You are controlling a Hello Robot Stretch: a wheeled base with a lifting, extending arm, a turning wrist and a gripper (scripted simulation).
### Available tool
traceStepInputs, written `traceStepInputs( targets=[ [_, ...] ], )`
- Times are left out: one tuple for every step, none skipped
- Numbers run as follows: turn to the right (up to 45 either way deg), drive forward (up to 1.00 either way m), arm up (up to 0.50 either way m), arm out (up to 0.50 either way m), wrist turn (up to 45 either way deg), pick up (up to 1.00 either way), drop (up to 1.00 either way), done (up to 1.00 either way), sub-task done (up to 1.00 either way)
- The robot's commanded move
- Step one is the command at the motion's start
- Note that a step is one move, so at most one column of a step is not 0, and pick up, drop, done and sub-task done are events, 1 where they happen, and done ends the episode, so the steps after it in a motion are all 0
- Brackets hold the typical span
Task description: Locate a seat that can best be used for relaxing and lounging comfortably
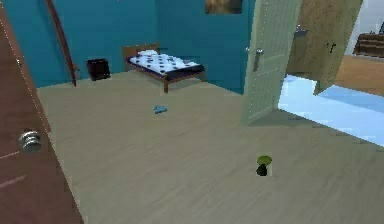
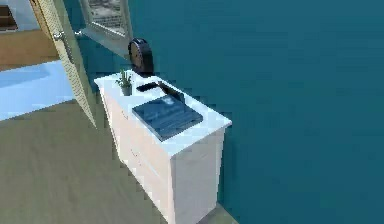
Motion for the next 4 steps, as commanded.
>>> traceStepInputs(
  targets=[
    [0.0, 1.0, 0.0, 0.0, 0.0, 0.0, 0.0, 0.0, 0.0],
    [24.0, 0.0, 0.0, 0.0, 0.0, 0.0, 0.0, 0.0, 0.0],
    [0.0, 0.05, 0.0, 0.0, 0.0, 0.0, 0.0, 0.0, 0.0],
    [-45.0, 0.0, 0.0, 0.0, 0.0, 0.0, 0.0, 0.0, 0.0]
  ],
)
